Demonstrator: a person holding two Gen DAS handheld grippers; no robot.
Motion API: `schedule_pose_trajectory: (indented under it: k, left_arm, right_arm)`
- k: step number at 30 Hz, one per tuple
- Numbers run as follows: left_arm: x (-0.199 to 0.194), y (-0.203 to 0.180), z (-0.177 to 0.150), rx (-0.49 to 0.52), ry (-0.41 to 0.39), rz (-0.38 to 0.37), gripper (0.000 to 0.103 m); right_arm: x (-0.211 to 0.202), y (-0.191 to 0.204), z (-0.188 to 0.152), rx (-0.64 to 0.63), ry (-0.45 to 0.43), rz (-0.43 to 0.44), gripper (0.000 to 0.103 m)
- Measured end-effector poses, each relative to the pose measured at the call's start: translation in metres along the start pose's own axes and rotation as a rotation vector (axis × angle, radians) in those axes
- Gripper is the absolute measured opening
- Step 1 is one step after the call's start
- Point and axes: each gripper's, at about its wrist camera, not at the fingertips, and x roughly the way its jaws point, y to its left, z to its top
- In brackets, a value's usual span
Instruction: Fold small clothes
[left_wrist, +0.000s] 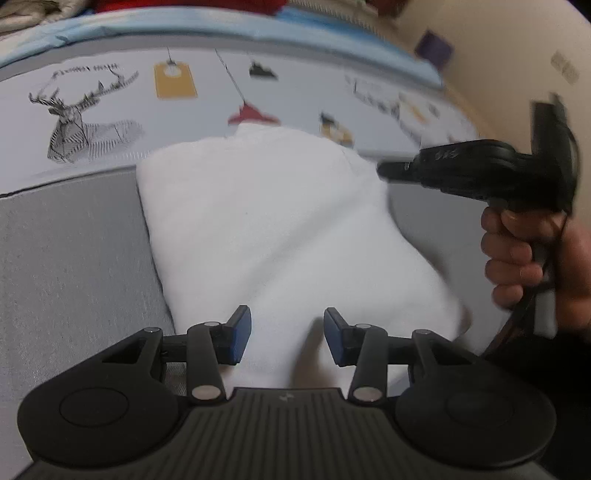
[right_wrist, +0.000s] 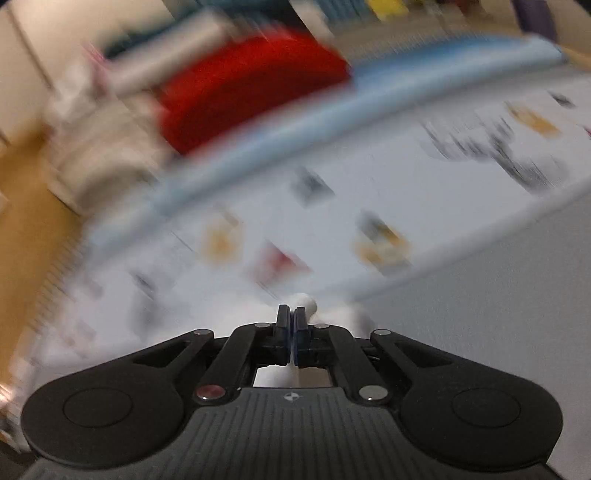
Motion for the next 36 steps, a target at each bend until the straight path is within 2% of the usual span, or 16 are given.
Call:
schedule_pose_trajectory:
  k: [2, 4, 7, 10, 13, 16, 17, 18, 21, 23, 27, 31, 32, 33, 35, 36]
  left_arm:
    - [0.004, -0.003, -0.002, 0.044, 0.022, 0.015, 0.048]
    - [-0.002, 0.000, -0.001, 0.036, 0.008, -0.005, 0.048]
    - [-0.013, 0.018, 0.002, -0.050, -0.040, -0.005, 0.048]
    - [-0.019, 0.034, 0.006, -0.121, -0.065, 0.032, 0.048]
    - [-0.019, 0.042, 0.009, -0.191, -0.083, 0.082, 0.069]
    - [-0.015, 0.044, 0.011, -0.236, -0.070, 0.100, 0.075]
    - [-0.013, 0.044, 0.011, -0.249, -0.057, 0.102, 0.075]
    - [-0.010, 0.044, 0.011, -0.264, -0.047, 0.108, 0.075]
    - [-0.006, 0.044, 0.010, -0.292, -0.037, 0.096, 0.075]
    - [-0.001, 0.043, 0.009, -0.293, -0.018, 0.074, 0.075]
    - [0.019, 0.039, 0.003, -0.257, 0.100, 0.084, 0.079]
    - [0.016, 0.038, 0.005, -0.242, 0.095, 0.093, 0.078]
    - [0.014, 0.040, 0.007, -0.257, 0.079, 0.083, 0.078]
    - [0.012, 0.042, 0.009, -0.274, 0.060, 0.079, 0.078]
    - [0.010, 0.048, 0.013, -0.314, 0.032, 0.079, 0.078]
    - [0.012, 0.050, 0.015, -0.337, 0.024, 0.078, 0.078]
  right_arm:
    - [0.010, -0.008, -0.004, -0.022, 0.060, -0.125, 0.002]
    - [0.001, -0.013, 0.000, -0.019, 0.023, -0.117, 0.004]
    - [-0.017, -0.024, -0.001, 0.039, 0.056, 0.065, 0.008]
    - [-0.030, -0.022, -0.013, -0.021, 0.165, 0.213, 0.027]
    - [-0.032, -0.013, -0.032, -0.149, 0.311, 0.254, 0.038]
    - [-0.036, -0.006, -0.057, -0.316, 0.403, 0.224, 0.034]
    - [-0.042, -0.006, -0.061, -0.349, 0.404, 0.233, 0.012]
    - [-0.047, -0.007, -0.062, -0.357, 0.403, 0.259, 0.008]
    - [-0.067, -0.018, -0.060, -0.309, 0.377, 0.378, 0.007]
    - [-0.071, -0.023, -0.063, -0.315, 0.403, 0.402, 0.007]
    - [-0.046, -0.031, -0.082, -0.418, 0.547, 0.160, 0.007]
    - [-0.055, -0.030, -0.062, -0.358, 0.462, 0.205, 0.014]
    - [-0.062, -0.028, -0.055, -0.333, 0.423, 0.238, 0.023]
    - [-0.067, -0.028, -0.047, -0.298, 0.377, 0.274, 0.040]
    - [-0.067, -0.031, -0.032, -0.218, 0.303, 0.280, 0.056]
    - [-0.062, -0.032, -0.025, -0.170, 0.276, 0.271, 0.057]
